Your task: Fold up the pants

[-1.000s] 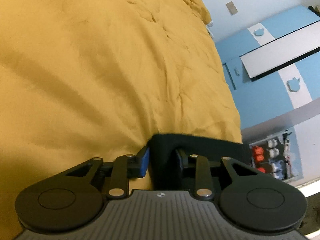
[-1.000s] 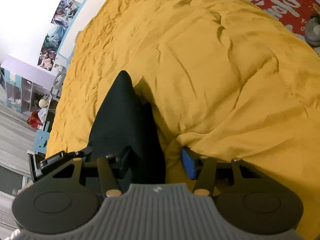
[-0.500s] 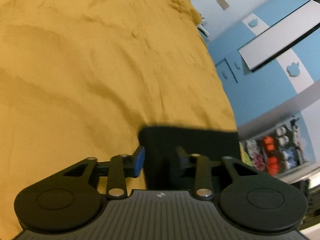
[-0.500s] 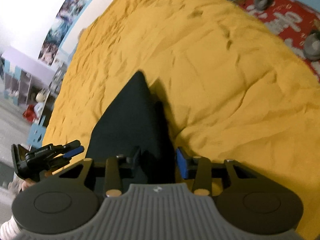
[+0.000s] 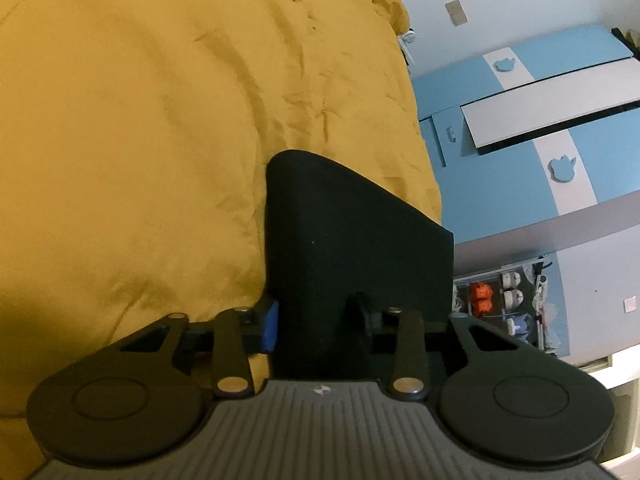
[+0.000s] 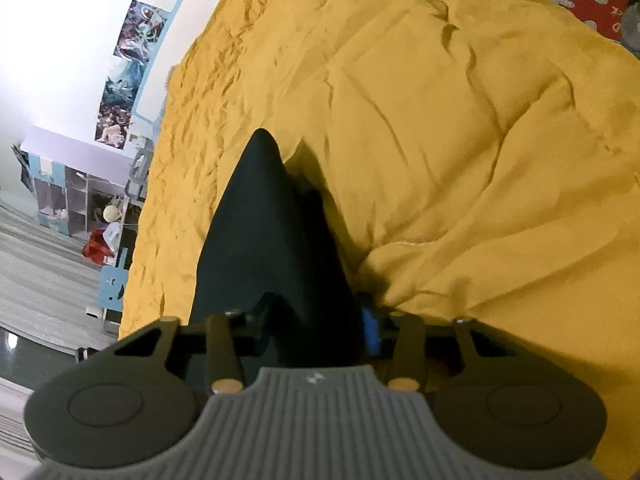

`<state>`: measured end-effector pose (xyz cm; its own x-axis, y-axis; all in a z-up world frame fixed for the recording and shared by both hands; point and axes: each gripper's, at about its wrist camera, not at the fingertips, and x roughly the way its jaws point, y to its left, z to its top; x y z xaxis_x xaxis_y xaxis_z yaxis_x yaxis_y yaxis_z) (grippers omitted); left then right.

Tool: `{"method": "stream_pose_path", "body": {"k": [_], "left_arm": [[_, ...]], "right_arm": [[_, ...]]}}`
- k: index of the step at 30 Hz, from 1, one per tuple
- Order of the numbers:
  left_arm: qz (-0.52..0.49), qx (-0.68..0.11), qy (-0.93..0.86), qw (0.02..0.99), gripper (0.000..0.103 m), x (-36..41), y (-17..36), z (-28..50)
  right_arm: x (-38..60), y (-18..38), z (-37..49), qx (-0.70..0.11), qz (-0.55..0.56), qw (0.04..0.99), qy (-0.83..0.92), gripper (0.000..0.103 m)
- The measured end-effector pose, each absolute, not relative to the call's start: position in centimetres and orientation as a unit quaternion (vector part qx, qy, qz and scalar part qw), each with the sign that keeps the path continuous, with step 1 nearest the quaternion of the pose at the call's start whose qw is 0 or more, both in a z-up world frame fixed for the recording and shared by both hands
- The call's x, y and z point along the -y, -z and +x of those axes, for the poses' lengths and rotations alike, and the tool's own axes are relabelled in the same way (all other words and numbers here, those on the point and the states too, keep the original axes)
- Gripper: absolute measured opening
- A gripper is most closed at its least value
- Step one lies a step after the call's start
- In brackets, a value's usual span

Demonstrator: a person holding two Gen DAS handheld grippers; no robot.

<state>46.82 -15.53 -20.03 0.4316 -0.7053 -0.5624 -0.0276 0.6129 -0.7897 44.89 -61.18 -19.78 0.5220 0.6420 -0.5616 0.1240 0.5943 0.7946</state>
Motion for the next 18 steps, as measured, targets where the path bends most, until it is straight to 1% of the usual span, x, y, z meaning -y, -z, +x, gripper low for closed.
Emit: {"method": "stream_pose_path", "body": {"k": [1,2,4,10,14,18], "left_arm": [[-0.378,-0.481,0.224,0.758,0.029,15.5,19.7,46.8],[-0.376,-0.478,0.222,0.762,0.023,15.5,19.4,46.8],[-0.37,-0.474,0.224,0.767,0.02,15.6,18.7,46.7],[-0.322,-0.456,0.231,0.797,0.018,16.2,14.9,46.1],[-0.303,-0.444,0.234,0.811,0.018,15.7,12.0,45.0],[-0.276,-0.439,0.242,0.82,0.018,14.7,8.8,43.4]], "right_arm": [[61.2,19.7,44.8,-0.456,0.418,0.767,-0.171,0.026],[61.1,19.5,44.7,-0.453,0.418,0.768,-0.174,0.023],[60.7,18.7,44.5,-0.449,0.407,0.776,-0.175,0.017],[59.2,14.6,43.9,-0.441,0.365,0.803,-0.169,0.012],[57.8,11.4,42.8,-0.436,0.344,0.813,-0.174,0.012],[56.6,8.2,40.8,-0.423,0.347,0.817,-0.179,0.012]]}}
